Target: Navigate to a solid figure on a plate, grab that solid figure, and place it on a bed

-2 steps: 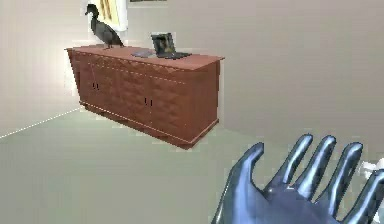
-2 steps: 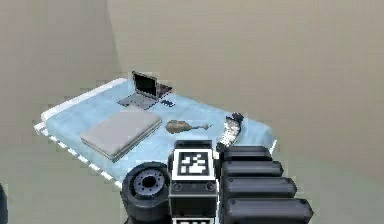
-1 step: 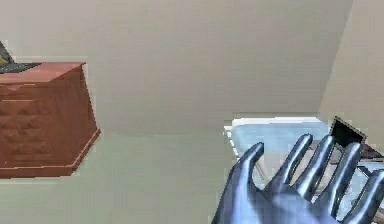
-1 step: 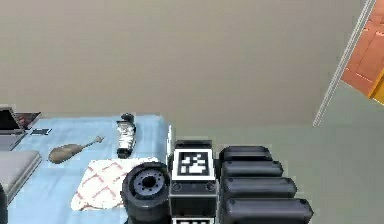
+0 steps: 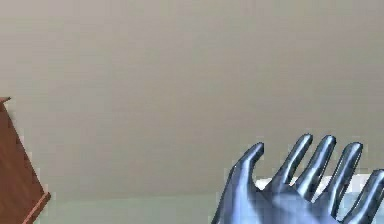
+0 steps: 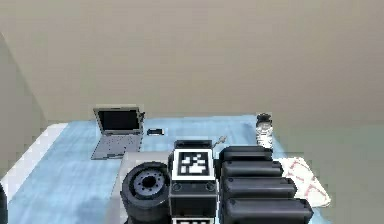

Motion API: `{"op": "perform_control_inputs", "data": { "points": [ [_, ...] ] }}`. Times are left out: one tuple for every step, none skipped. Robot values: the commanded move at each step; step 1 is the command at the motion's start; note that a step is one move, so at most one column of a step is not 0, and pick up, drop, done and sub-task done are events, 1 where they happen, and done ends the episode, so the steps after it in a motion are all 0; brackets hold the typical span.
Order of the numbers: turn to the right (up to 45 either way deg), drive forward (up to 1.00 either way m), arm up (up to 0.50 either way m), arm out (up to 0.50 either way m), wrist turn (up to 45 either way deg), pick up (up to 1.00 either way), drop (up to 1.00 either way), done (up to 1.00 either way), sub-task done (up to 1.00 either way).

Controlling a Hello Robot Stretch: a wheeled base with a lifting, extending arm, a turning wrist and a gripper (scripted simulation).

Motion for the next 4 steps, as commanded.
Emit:
{"op": "perform_control_inputs", "data": {
  "points": [
    [6.0, 0.00, 0.00, 0.00, 0.0, 0.00, 0.00, 0.00, 0.00],
    [0.0, 0.20, 0.00, 0.00, 0.0, 0.00, 0.00, 0.00, 0.00],
    [-21.0, 0.00, 0.00, 0.00, 0.0, 0.00, 0.00, 0.00, 0.00],
    [0.0, 0.00, 0.00, 0.48, 0.0, 0.00, 0.00, 0.00, 0.00]
  ]
}}
